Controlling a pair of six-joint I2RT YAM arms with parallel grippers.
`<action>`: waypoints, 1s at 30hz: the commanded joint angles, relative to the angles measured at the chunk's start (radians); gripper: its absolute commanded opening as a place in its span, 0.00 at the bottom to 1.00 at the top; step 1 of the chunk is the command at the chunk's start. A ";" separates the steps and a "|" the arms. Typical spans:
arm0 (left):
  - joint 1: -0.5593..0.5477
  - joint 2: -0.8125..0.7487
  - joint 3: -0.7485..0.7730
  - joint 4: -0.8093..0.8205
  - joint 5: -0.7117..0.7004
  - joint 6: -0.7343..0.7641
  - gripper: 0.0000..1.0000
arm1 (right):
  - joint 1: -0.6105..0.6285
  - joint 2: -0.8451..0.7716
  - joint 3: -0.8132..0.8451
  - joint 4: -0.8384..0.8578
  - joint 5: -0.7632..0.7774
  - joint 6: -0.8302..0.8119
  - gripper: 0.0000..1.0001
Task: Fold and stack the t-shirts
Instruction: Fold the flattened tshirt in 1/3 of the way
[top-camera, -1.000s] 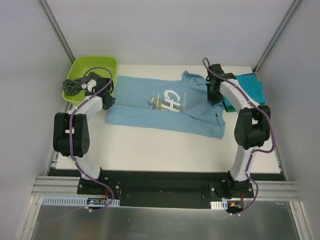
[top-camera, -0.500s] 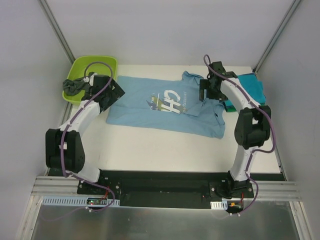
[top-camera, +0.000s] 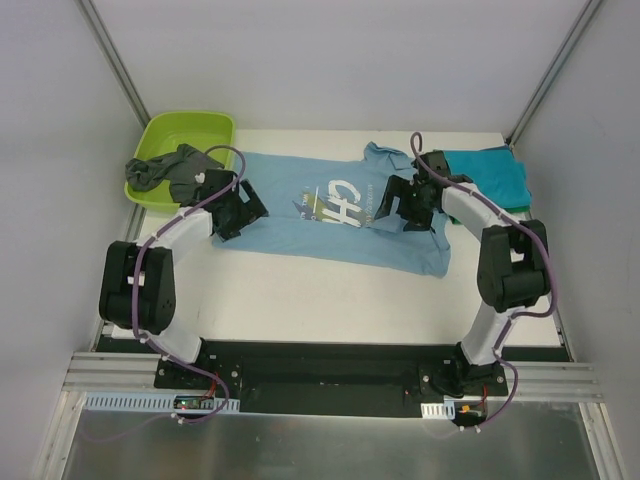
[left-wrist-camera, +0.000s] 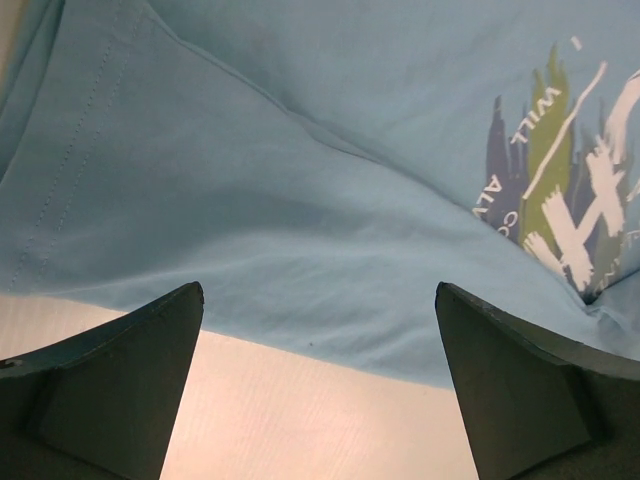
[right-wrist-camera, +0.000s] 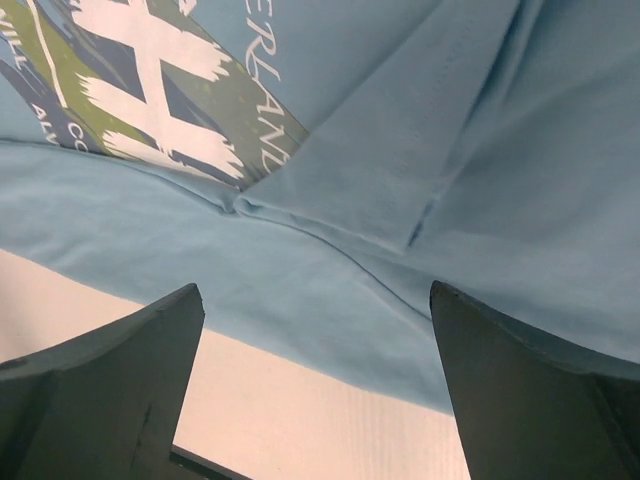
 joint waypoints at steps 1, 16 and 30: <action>-0.003 0.057 -0.020 0.033 0.034 0.029 0.99 | 0.003 0.048 -0.009 0.128 -0.090 0.112 0.97; -0.002 0.130 -0.052 0.033 -0.040 0.058 0.99 | 0.012 0.128 -0.003 0.307 -0.147 0.224 0.99; 0.003 0.025 -0.061 -0.013 -0.101 0.092 0.99 | 0.027 0.222 0.336 0.305 -0.064 0.188 0.99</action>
